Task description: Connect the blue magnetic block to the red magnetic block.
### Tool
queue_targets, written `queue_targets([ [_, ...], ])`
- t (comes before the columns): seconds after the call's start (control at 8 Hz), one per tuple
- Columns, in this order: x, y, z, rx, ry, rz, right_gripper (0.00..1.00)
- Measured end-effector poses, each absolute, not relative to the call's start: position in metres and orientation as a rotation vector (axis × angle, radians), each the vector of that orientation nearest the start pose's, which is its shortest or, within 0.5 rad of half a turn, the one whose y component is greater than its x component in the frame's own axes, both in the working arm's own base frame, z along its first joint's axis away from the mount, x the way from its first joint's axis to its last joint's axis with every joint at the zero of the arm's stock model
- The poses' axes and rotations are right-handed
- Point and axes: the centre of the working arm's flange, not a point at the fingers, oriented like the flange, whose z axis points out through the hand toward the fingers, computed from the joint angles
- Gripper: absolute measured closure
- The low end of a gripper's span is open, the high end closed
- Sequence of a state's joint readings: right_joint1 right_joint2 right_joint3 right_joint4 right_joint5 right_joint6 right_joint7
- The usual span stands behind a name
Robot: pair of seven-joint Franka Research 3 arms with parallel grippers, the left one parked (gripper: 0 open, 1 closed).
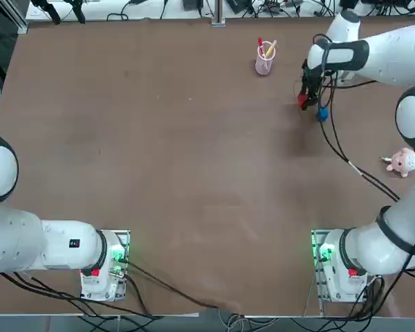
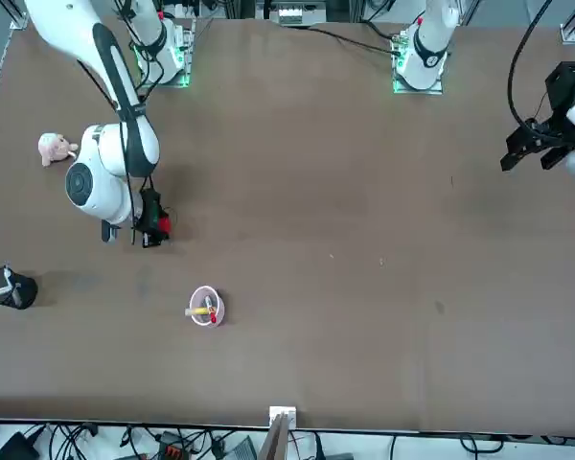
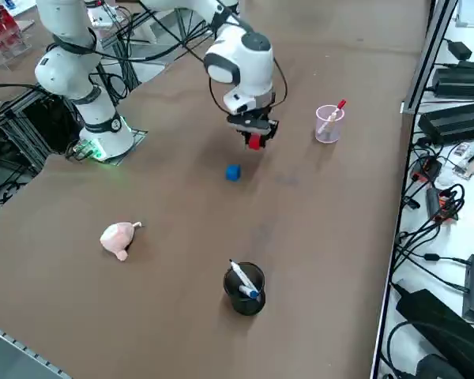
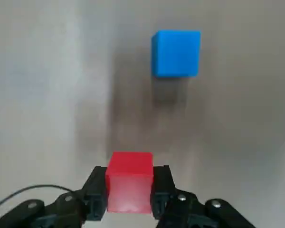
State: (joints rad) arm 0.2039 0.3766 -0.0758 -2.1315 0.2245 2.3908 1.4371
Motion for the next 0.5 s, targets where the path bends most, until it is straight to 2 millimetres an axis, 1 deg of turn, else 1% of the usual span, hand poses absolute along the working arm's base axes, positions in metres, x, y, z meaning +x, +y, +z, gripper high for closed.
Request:
queue_targets([
  [0.25,0.544,0.049,0.201,-2.347,2.092,0.285,0.53],
  [0.5,0.536,0.024,0.193,-2.356,2.087,0.309,0.53],
])
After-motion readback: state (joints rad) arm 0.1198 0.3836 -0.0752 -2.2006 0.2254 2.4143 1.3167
